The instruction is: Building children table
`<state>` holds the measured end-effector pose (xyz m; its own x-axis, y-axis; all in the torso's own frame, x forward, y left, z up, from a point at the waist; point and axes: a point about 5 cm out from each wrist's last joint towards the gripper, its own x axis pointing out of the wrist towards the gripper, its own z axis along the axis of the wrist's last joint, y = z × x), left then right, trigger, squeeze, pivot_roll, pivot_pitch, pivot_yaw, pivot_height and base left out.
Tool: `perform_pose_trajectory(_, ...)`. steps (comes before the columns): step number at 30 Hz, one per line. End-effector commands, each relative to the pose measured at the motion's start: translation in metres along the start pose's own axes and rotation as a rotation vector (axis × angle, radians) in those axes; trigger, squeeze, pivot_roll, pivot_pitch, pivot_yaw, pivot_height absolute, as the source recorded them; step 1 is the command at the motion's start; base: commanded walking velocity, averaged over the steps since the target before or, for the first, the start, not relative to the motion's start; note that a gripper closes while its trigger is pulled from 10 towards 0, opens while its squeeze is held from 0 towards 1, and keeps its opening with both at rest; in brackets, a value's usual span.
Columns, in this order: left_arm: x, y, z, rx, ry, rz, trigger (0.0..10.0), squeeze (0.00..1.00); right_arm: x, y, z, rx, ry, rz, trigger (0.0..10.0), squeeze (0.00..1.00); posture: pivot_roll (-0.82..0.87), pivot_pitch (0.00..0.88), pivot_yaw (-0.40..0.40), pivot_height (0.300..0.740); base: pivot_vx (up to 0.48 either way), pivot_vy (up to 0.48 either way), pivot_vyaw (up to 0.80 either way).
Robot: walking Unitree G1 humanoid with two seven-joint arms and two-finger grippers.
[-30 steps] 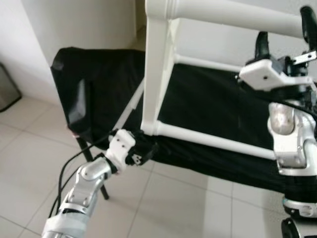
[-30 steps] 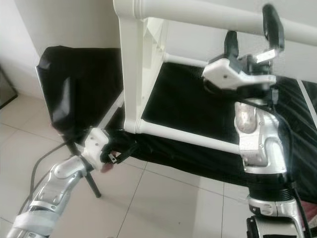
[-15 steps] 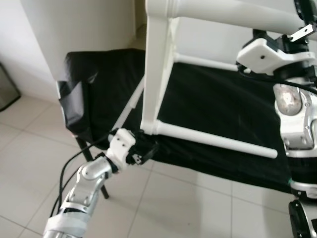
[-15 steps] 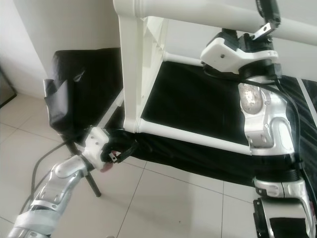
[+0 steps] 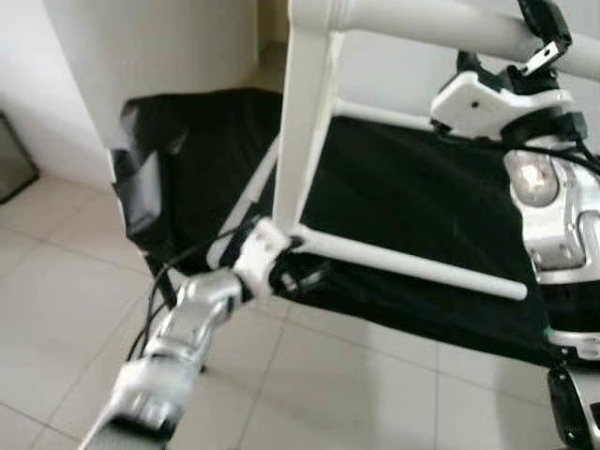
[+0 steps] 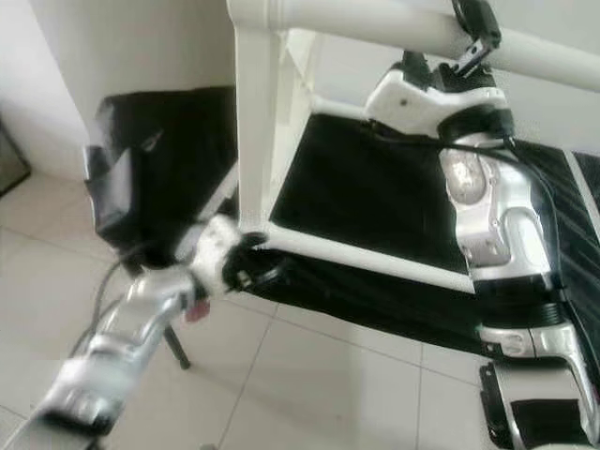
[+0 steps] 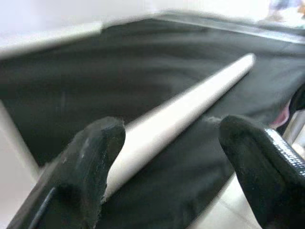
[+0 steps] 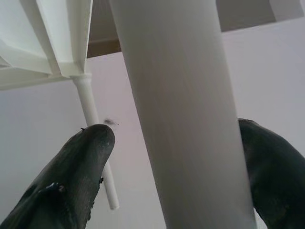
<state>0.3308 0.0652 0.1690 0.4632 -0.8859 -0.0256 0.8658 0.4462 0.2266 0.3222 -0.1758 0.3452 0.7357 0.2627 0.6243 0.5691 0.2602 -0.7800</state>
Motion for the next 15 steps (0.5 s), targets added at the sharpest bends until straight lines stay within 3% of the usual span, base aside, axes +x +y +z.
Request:
perform_pose_trajectory(1,0.005,-0.005,-0.007,-0.013,0.044,-0.053,10.0,0.00,0.000,-0.001,0.000,0.003,-0.001,0.010,10.0,0.00,0.03,0.077,-0.050,0.740,0.000,0.000,0.00)
perform_pose_trajectory(5,0.027,-0.006,-0.001,0.002,0.094,-0.087,10.0,0.00,-0.002,0.001,0.000,0.006,0.005,0.025,10.0,0.00,0.02,0.100,-0.040,0.740,0.000,0.000,0.00)
perform_pose_trajectory(6,0.027,-0.006,-0.001,0.002,0.094,-0.087,10.0,0.00,-0.002,0.001,0.000,0.006,0.005,0.025,10.0,0.00,0.02,0.100,-0.040,0.740,0.000,0.000,0.00)
perform_pose_trajectory(9,0.051,-0.014,-0.001,-0.100,0.167,-0.064,10.0,0.00,-0.006,0.002,0.000,0.009,0.016,0.039,10.0,0.00,0.01,0.124,-0.025,0.740,0.000,0.000,0.00)
perform_pose_trajectory(12,0.055,-0.016,0.000,-0.112,0.173,-0.056,10.0,0.00,-0.006,0.002,0.001,0.011,0.018,0.041,10.0,0.00,0.01,0.124,-0.025,0.740,0.000,0.000,0.00)
perform_pose_trajectory(15,0.075,-0.012,0.014,-0.181,0.141,0.087,10.0,0.00,-0.009,-0.001,0.002,0.007,0.020,0.045,10.0,0.00,0.00,0.163,-0.014,0.740,0.000,0.000,0.00)
